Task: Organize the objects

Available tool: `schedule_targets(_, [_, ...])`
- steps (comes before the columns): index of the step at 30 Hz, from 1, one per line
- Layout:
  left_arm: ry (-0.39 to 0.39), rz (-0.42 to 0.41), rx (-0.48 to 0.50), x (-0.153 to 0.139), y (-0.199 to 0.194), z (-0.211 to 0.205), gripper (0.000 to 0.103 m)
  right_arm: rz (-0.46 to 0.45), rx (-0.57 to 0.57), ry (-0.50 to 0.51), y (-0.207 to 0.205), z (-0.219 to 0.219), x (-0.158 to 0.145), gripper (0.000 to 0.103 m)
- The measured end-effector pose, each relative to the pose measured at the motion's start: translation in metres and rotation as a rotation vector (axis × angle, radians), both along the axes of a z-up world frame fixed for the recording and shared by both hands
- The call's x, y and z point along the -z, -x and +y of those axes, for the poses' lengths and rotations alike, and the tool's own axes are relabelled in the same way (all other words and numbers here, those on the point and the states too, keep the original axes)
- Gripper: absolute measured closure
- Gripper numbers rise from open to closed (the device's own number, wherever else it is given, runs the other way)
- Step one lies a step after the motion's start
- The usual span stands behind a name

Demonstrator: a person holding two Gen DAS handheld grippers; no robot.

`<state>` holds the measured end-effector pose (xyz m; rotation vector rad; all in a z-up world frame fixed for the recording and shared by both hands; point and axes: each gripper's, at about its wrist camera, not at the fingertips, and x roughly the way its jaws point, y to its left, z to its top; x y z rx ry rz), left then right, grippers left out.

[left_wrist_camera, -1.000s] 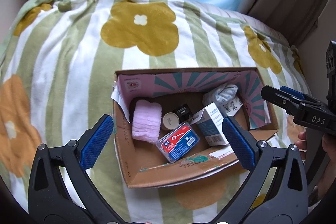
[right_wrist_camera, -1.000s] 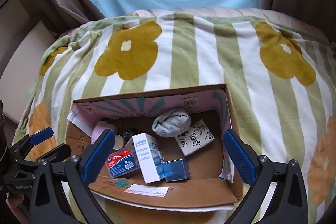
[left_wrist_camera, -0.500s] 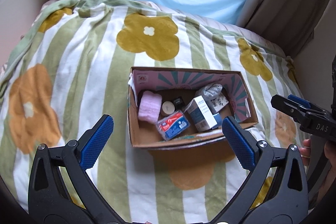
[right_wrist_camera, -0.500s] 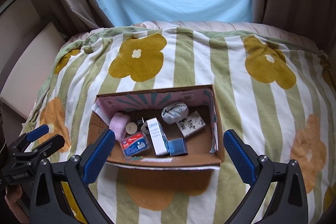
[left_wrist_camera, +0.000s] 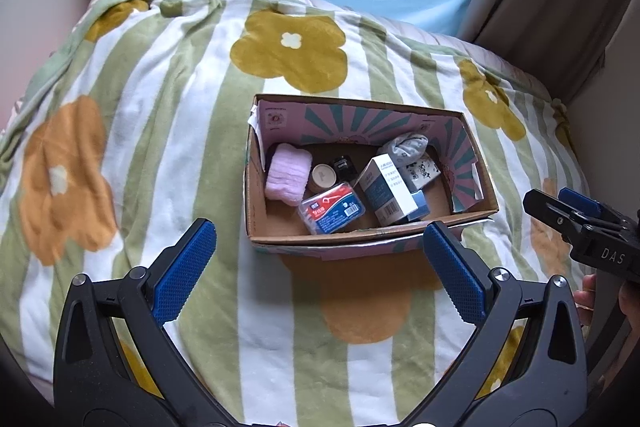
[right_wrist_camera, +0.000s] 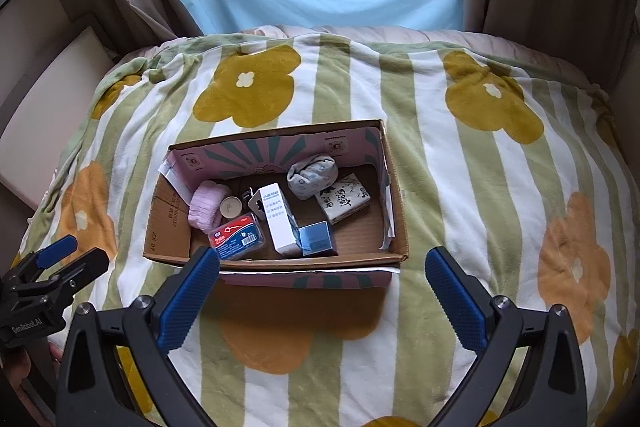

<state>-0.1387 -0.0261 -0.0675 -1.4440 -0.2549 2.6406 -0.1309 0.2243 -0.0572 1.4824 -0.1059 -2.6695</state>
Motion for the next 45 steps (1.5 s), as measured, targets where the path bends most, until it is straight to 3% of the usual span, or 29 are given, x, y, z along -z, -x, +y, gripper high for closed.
schedule_targets(45, [-0.032, 0.010, 0.019, -0.006, 0.010, 0.013, 0.000, 0.010, 0.044, -0.027, 0.003, 0.004, -0.003, 0.001])
